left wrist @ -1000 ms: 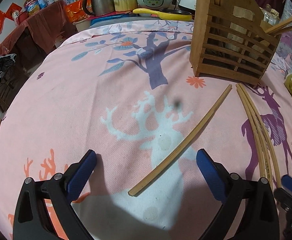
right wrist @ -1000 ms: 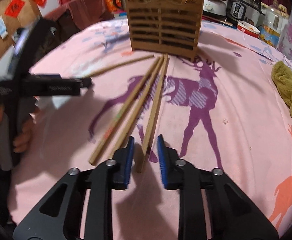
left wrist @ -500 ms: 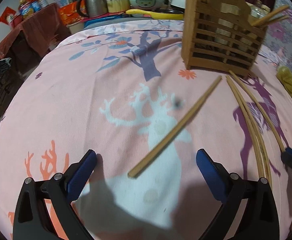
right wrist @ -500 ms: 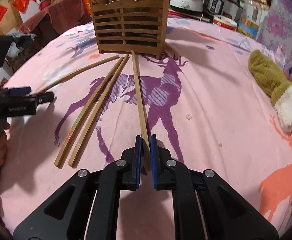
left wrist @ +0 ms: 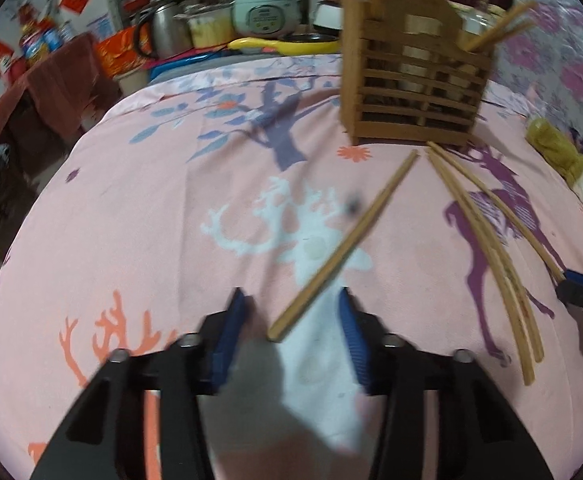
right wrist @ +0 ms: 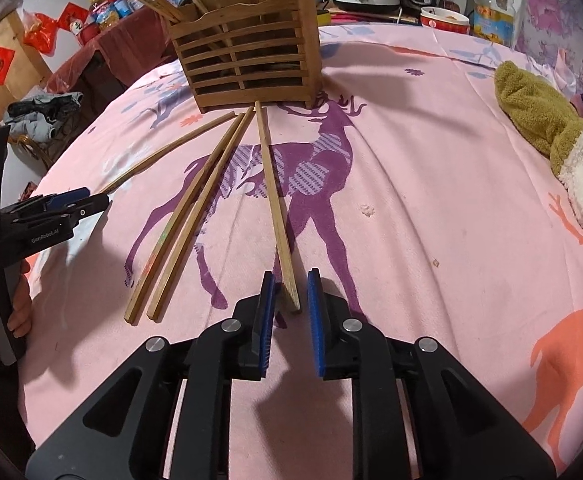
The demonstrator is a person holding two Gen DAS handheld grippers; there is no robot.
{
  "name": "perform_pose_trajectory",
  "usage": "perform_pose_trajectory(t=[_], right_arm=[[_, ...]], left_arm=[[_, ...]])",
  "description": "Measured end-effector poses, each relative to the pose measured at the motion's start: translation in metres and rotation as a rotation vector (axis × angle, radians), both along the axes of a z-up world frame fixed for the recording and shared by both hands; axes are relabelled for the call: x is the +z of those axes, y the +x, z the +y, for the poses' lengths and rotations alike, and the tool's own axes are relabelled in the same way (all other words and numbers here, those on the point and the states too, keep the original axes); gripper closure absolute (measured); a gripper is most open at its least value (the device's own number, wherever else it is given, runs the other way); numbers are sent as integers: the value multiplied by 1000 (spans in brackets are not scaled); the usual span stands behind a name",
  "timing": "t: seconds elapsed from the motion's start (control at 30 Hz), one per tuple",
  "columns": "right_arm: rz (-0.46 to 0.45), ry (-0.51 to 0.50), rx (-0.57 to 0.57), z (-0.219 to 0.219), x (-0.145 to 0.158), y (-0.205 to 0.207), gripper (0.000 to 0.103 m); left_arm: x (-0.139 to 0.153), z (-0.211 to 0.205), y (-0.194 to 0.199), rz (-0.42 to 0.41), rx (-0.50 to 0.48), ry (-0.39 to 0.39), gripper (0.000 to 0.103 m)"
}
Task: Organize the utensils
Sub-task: 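Close the right tool on a chopstick while the left tool positions around another, then close the left tool on a chopstick while the right tool holds its own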
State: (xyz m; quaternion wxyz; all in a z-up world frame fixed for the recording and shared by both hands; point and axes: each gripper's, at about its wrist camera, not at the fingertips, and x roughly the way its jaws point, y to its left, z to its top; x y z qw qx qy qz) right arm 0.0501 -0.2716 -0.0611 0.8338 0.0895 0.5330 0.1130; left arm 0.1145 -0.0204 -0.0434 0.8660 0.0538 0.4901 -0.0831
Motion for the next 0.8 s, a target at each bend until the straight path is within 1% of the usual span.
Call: perform_pose_trajectory(t=[0.03, 0.07, 0.13, 0.23, 0.37, 0.47, 0.5, 0.53, 0.57, 0.6, 0.63, 0.8], right_arm=[[1, 4, -1, -1, 0, 0, 85], [2, 8, -2, -1, 0, 0, 85], [3, 14, -5, -2, 0, -1, 85], [-1, 6, -2, 0, 1, -5, 85], [-11, -3, 9, -1, 2, -9, 85], [-28, -36, 22, 3, 2, -9, 86], [-36, -50, 27, 5, 2, -10, 88], [-43, -61, 35, 8, 2, -11, 95], [-48, -64, 43, 9, 3, -11, 95], [-62, -82, 46, 12, 5, -13, 96], [-78, -92, 50, 13, 7, -14, 96], [-182, -119, 22, 12, 28, -23, 96]], left_arm=[[0, -1, -3, -3, -7, -1, 79], [1, -3, -6, -1, -16, -8, 85], [1, -7, -13, -6, -22, -3, 91], [2, -11, -25, -21, -37, 21, 91], [1, -6, -21, -11, -17, -8, 85], [1, -6, -21, -13, -17, -7, 85], [2, -7, -22, -15, -24, -3, 87], [2, -8, -23, -17, -30, -1, 88], [2, -9, -24, -19, -39, -3, 93], [3, -11, -26, -23, -49, -8, 95], [5, -12, -28, -34, -55, -7, 95], [33, -15, -45, -168, -60, -4, 95]])
